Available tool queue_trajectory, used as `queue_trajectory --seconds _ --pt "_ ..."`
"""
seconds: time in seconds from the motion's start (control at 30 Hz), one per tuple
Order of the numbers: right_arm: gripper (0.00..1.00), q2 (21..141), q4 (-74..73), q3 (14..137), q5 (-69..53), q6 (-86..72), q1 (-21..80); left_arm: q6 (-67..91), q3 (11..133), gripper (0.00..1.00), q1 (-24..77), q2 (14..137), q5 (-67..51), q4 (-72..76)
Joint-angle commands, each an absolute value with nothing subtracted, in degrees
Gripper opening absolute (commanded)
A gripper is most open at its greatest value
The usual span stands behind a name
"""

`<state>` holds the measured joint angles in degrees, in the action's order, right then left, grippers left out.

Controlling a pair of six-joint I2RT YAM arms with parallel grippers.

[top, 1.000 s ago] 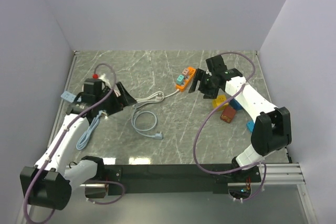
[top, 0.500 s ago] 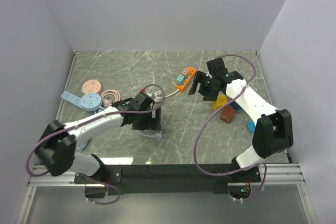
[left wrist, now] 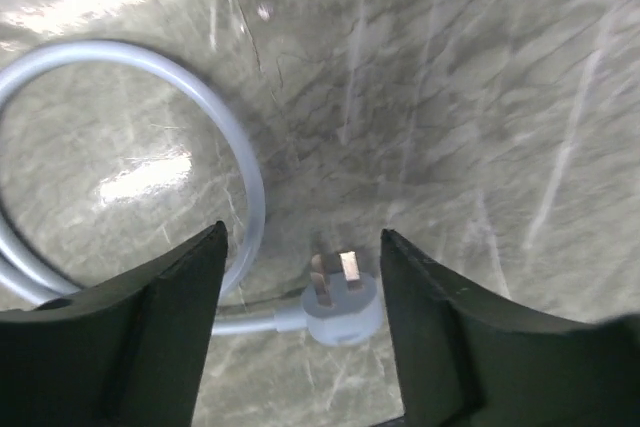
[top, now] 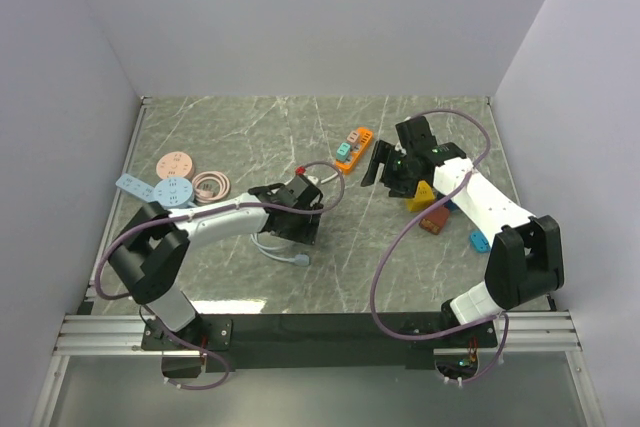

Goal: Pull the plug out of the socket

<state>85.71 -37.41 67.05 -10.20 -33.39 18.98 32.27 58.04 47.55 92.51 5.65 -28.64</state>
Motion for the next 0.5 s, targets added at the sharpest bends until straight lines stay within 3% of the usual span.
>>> queue_trajectory --seconds 0.0,0.23,0.33,0.37,0.47 --pt "0.85 83.9 -35.6 67.3 -9.9 -33.3 19.1 28.7 58.9 0.65 48.2 93.9 5.6 -28.4" --pt "0.84 84.5 -35.4 67.6 -10.3 -33.2 19.2 29.0 57.6 0.60 48.2 94.7 9.9 -28.5" --pt "0.84 84.6 -35.4 67.9 -10.3 -33.1 19.1 29.3 57.5 0.44 48.2 96.1 10.8 -28.7" --pt "0.84 84.6 -35.6 67.9 -10.2 -33.1 19.2 29.4 57.4 0.32 48.2 96.3 10.9 -28.9" --pt "0.84 84.4 -35.6 68.2 -10.1 -33.0 18.9 30.1 56.5 0.10 48.2 95.3 11.9 -29.5"
